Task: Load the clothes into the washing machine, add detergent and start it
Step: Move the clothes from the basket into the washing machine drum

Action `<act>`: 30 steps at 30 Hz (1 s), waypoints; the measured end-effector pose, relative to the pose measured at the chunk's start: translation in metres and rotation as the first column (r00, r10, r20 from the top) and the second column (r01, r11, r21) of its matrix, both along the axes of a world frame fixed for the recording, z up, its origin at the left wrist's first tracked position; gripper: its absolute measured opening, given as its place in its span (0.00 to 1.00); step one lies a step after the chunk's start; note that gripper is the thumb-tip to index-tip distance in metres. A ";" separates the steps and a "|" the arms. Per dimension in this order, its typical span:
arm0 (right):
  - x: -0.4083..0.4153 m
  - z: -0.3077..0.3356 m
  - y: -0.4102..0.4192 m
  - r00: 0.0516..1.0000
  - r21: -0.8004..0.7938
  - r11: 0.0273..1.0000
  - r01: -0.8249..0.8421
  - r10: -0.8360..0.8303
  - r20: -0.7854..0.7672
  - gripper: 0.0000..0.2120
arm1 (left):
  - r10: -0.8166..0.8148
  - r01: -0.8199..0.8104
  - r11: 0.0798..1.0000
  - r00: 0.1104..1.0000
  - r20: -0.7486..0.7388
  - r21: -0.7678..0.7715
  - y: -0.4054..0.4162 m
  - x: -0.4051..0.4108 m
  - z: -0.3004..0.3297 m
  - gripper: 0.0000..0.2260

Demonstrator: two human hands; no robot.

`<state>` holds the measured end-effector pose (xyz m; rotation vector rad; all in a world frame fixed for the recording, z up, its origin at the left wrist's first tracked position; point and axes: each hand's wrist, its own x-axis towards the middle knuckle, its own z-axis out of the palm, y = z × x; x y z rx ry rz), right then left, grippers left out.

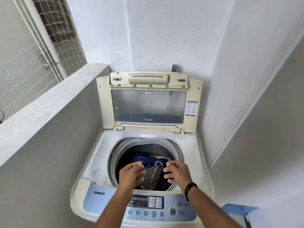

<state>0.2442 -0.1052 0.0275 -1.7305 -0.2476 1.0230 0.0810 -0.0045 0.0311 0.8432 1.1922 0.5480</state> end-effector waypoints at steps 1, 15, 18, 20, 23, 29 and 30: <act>-0.005 0.002 -0.006 1.000 0.011 1.000 0.015 -0.015 0.011 0.05 | -0.026 0.026 0.999 1.000 0.003 0.025 -0.007 -0.002 0.006 0.06; -0.111 0.008 -0.176 0.932 0.063 0.931 0.359 -0.361 0.024 0.09 | -0.534 0.528 0.845 0.842 0.076 0.089 -0.159 -0.023 0.019 0.07; -0.138 -0.003 -0.246 0.872 0.001 0.872 0.489 -0.489 0.014 0.08 | -0.690 0.690 0.724 0.722 0.050 0.023 -0.218 -0.027 0.006 0.07; -0.153 -0.013 -0.293 0.822 -0.031 0.821 0.570 -0.570 0.010 0.07 | -0.772 0.772 0.636 0.635 0.031 0.007 -0.257 -0.029 -0.003 0.08; -0.176 -0.022 -0.364 0.732 -0.066 0.730 0.680 -0.682 -0.005 0.06 | -0.869 0.869 0.494 0.494 0.035 -0.019 -0.321 -0.027 -0.008 0.10; -0.226 -0.041 -0.493 0.520 -0.103 0.520 0.848 -0.854 -0.029 0.06 | -0.981 0.980 0.193 0.193 0.010 -0.056 -0.453 -0.040 -0.017 0.11; -0.235 -0.044 -0.516 0.479 -0.107 0.481 0.870 -0.877 -0.040 0.06 | -0.990 0.989 0.138 0.138 -0.006 -0.058 -0.477 -0.042 -0.019 0.11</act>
